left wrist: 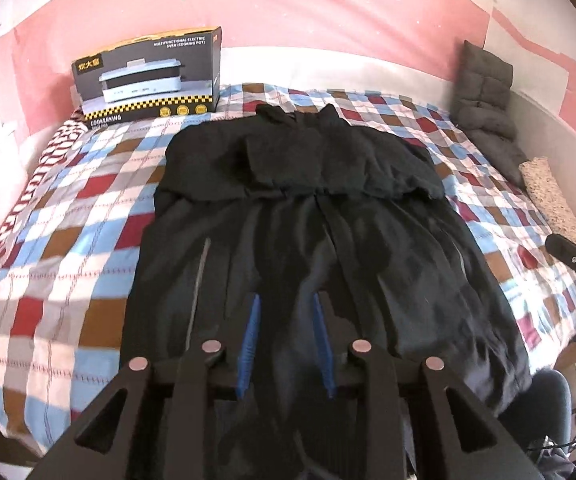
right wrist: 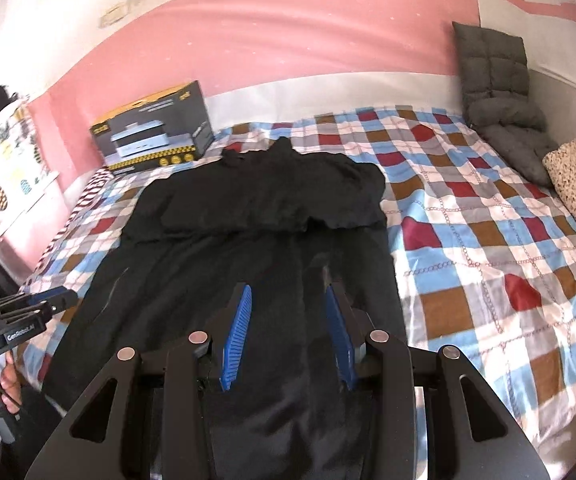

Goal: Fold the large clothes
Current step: 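Move both grippers to the jacket hem and grasp its edge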

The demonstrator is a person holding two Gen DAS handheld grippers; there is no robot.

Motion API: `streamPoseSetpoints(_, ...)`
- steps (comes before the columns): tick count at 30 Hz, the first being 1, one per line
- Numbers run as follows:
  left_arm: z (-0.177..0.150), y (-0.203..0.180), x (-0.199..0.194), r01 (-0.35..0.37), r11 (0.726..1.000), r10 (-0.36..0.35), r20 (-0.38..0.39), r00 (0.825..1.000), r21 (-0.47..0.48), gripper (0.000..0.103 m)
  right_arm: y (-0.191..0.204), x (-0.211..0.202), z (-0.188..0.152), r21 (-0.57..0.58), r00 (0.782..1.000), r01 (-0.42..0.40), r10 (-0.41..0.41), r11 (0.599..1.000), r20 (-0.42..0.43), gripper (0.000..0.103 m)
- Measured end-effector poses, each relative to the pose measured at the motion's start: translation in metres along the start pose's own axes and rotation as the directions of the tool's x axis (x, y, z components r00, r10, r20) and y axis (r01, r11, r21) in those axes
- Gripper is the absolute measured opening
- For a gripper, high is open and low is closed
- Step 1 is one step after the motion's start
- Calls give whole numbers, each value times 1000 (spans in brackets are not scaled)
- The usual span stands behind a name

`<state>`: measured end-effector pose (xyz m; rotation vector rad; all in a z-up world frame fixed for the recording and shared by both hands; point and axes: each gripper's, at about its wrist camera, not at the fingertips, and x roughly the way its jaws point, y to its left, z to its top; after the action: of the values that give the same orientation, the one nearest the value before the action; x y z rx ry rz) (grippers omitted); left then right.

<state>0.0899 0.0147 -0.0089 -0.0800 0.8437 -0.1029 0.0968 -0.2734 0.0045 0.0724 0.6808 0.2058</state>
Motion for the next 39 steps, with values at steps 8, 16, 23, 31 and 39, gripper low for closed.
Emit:
streamPoseSetpoints(8,-38,-3,-31,3,1000,-3,-9,1000,-6,29,34,-17,-39,-66,1000,13,-14,998,-17,39)
streamPoseSetpoints(16,-62,1,-45,-13,1000,13,-25,1000,-7,29,44,-29,-56,-81,999,11,-14,997,-32,39)
streamPoseSetpoints(23,-70,8,-52,-39,999,38,-22,999,-30,29,46,-43,-54,-94,998,38,-34,995,49,39)
streamPoseSetpoints(31,-67,16,-57,-62,997,62,-1,998,-45,29,59,-48,-39,-163,979,144,-116,976,169,39)
streamPoseSetpoints(39,-71,28,-48,-89,994,88,-24,996,-65,29,47,-36,-45,-140,992,99,-86,985,97,39)
